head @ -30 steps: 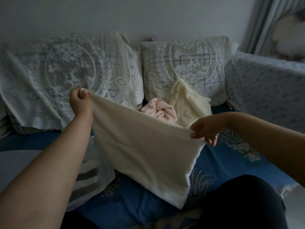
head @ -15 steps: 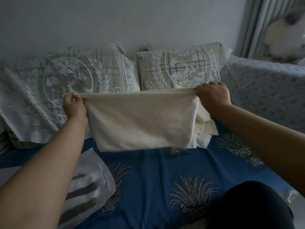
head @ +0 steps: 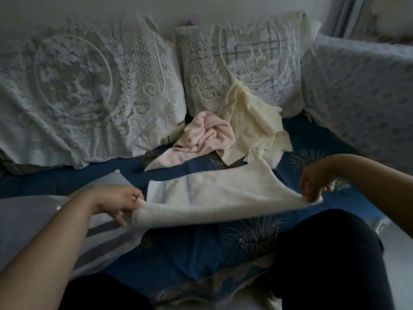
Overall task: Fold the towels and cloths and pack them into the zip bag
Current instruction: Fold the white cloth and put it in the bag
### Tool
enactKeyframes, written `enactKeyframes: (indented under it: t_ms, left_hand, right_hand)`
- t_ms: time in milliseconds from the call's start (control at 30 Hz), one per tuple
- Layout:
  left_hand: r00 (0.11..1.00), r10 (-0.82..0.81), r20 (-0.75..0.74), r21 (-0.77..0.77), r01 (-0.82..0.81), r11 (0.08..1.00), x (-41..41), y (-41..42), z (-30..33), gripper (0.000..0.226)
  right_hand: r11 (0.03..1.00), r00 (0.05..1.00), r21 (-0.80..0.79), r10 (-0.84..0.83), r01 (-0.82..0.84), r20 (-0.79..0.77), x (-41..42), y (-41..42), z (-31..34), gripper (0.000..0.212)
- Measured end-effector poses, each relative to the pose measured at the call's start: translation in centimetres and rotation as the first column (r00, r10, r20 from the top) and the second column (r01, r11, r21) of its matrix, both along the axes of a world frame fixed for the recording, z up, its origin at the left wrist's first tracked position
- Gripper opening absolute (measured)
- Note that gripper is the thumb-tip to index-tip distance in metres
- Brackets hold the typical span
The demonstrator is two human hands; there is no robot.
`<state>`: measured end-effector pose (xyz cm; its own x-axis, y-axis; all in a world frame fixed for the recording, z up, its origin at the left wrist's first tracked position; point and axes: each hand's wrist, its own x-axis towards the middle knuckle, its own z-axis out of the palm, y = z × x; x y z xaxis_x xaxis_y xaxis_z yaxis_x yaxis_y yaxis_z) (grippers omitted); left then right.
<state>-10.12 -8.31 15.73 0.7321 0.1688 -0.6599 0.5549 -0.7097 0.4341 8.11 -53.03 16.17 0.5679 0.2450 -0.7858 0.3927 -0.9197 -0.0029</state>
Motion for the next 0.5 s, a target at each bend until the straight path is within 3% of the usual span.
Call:
enactKeyframes:
  t_ms: [67, 100, 167, 200, 234, 267, 367, 434, 501]
  left_hand:
    - [0.989, -0.069, -0.133, 0.029, 0.073, 0.997, -0.1, -1.4, -0.4, 0.02]
    - [0.994, -0.034, -0.101, 0.068, 0.041, 0.997, 0.5, -1.6, -0.8, 0.02]
    - [0.955, 0.236, 0.179, 0.139, -0.262, 0.955, 3.3, -0.9, -2.3, 0.017]
    - [0.869, 0.349, 0.351, 0.145, -0.418, 0.897, 4.7, -0.5, -2.9, 0.016]
    - [0.803, 0.365, 0.471, 0.174, -0.491, 0.854, 5.9, -0.6, -3.3, 0.02]
    - [0.796, 0.311, 0.519, 0.242, -0.486, 0.84, 6.8, -1.0, -3.7, 0.029]
    - [0.868, -0.004, 0.497, 0.42, -0.237, 0.876, 7.9, -4.8, -6.4, 0.061]
    - [0.882, -0.249, 0.4, 0.479, 0.031, 0.877, 7.6, -8.2, -8.7, 0.074]
    - [0.89, -0.372, 0.263, 0.474, 0.216, 0.854, 6.8, -10.7, -11.5, 0.083]
  right_hand:
    - [0.997, 0.995, -0.079, 0.0, -0.008, -0.096, 0.7, -0.2, -0.9, 0.01]
    - [0.999, 0.999, -0.046, -0.014, 0.013, -0.033, 1.4, 0.3, -1.4, 0.007]
    - [0.969, 0.941, 0.238, -0.132, 0.057, 0.313, 3.9, 1.8, -2.9, 0.014]
    - [0.907, 0.846, 0.419, -0.262, 0.051, 0.464, 4.8, 2.7, -3.6, 0.024]
    - [0.825, 0.778, 0.564, -0.375, 0.032, 0.505, 5.2, 3.7, -4.2, 0.035]
    - [0.76, 0.759, 0.649, -0.445, 0.039, 0.476, 5.3, 4.7, -4.9, 0.048]
    - [0.77, 0.775, 0.602, -0.508, 0.212, 0.377, 4.7, 6.7, -8.8, 0.074]
    - [0.776, 0.732, 0.472, -0.596, 0.418, 0.332, 4.0, 6.9, -11.5, 0.079]
    - [0.719, 0.661, 0.42, -0.686, 0.553, 0.304, 3.2, 7.0, -13.2, 0.085]
